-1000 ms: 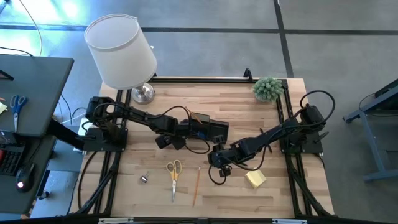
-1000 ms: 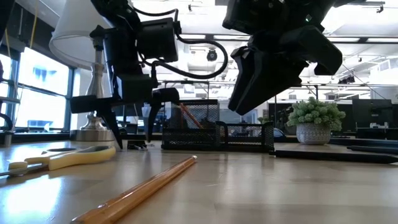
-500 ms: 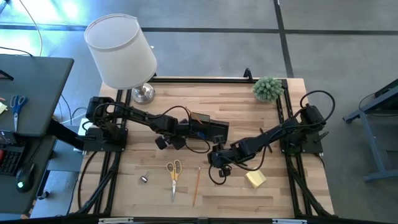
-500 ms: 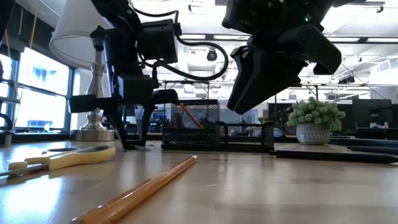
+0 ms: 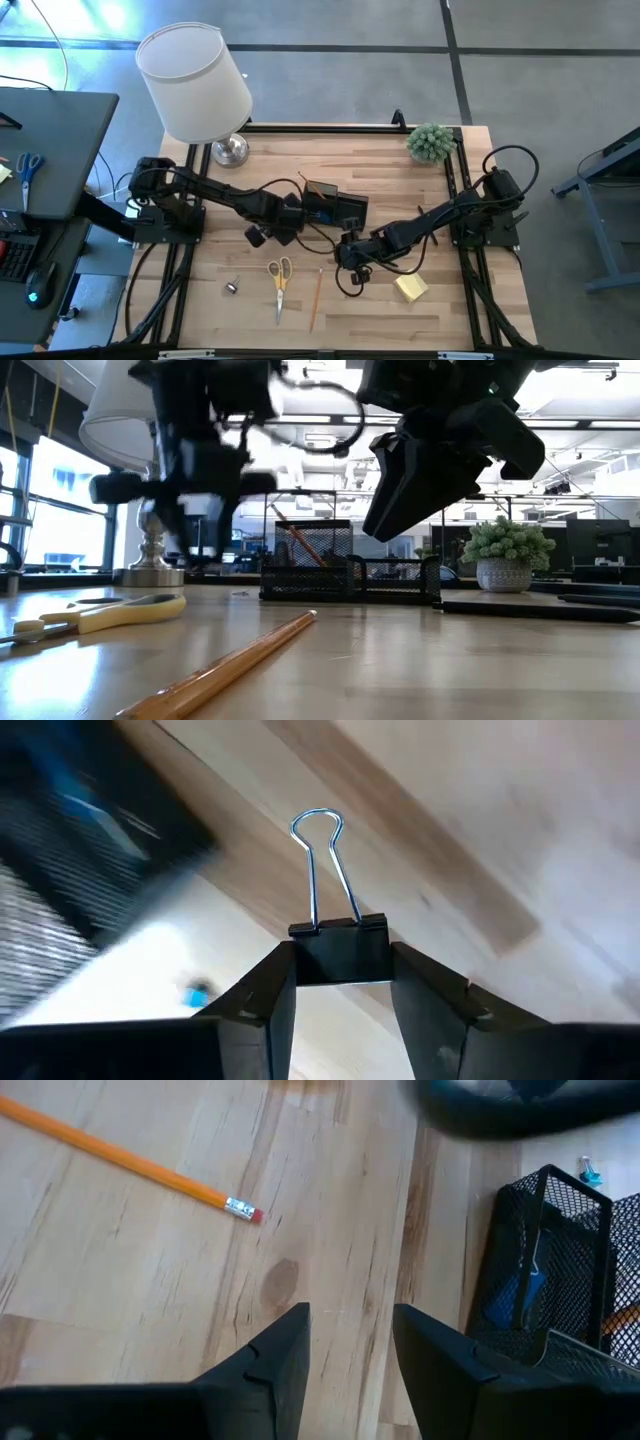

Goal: Pick and place office supplies into organizer
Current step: Put the top black binder clip into the desk organizer, then put the black binder clip into the desk organizer, then adjust the desk organizer

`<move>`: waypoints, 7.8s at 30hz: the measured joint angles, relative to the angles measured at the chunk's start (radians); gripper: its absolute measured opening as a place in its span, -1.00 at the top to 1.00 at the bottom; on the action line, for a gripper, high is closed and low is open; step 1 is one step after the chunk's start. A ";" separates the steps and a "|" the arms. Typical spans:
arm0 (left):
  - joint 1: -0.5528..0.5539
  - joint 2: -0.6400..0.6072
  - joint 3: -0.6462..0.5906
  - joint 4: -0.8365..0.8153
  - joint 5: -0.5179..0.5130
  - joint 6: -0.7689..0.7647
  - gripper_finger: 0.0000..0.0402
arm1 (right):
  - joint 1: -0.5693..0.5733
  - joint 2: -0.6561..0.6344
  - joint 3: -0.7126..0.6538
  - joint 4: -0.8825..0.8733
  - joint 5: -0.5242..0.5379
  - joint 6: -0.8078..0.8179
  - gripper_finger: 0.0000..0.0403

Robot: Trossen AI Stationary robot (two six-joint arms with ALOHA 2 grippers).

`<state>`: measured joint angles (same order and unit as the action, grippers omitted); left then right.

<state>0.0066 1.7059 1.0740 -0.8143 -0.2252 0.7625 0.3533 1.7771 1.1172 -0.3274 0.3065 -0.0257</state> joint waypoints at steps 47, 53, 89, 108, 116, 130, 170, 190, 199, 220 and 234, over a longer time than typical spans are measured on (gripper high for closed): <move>0.065 0.061 0.125 0.075 -0.106 -0.517 -0.20 | 0.003 0.000 0.000 -0.102 0.044 0.086 0.31; -0.018 -0.012 0.131 -0.070 -0.100 -0.701 0.03 | 0.003 -0.025 0.000 -0.192 0.137 0.170 0.31; -0.472 -0.323 -0.236 -0.132 0.333 -1.915 -0.20 | -0.039 -0.098 0.000 0.043 0.003 -0.177 0.31; -0.727 -0.184 -0.236 0.015 0.283 -2.585 -0.50 | -0.132 -0.097 -0.021 0.012 -0.241 -0.349 0.31; -0.721 -0.089 -0.235 0.102 0.253 -2.592 -0.43 | -0.072 -0.097 -0.022 0.007 -0.237 -0.304 0.31; -0.720 -0.033 -0.231 0.098 0.285 -2.548 -0.43 | -0.036 -0.097 -0.022 0.005 -0.195 -0.276 0.31; -0.543 -0.027 0.018 -0.053 -0.275 -1.898 0.44 | -0.032 -0.097 -0.022 -0.055 -0.298 -0.139 0.31; -0.007 -0.028 0.052 0.341 -0.262 -0.662 0.30 | 0.139 -0.097 -0.022 -0.110 -0.281 0.126 0.31; 0.075 -0.019 0.053 0.355 -0.154 -0.582 0.15 | 0.163 -0.097 -0.022 -0.080 -0.146 0.140 0.31; 0.063 -0.035 0.049 0.127 -0.203 -0.695 -0.29 | 0.226 -0.097 -0.085 0.011 -0.036 0.339 0.31; -0.008 -0.076 0.062 0.122 -0.183 -0.767 -0.29 | 0.272 -0.097 -0.085 -0.008 0.056 0.385 0.31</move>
<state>-0.0017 1.6299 1.1358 -0.6925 -0.4082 -0.0042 0.6250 1.6802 1.0317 -0.3353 0.3622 0.3588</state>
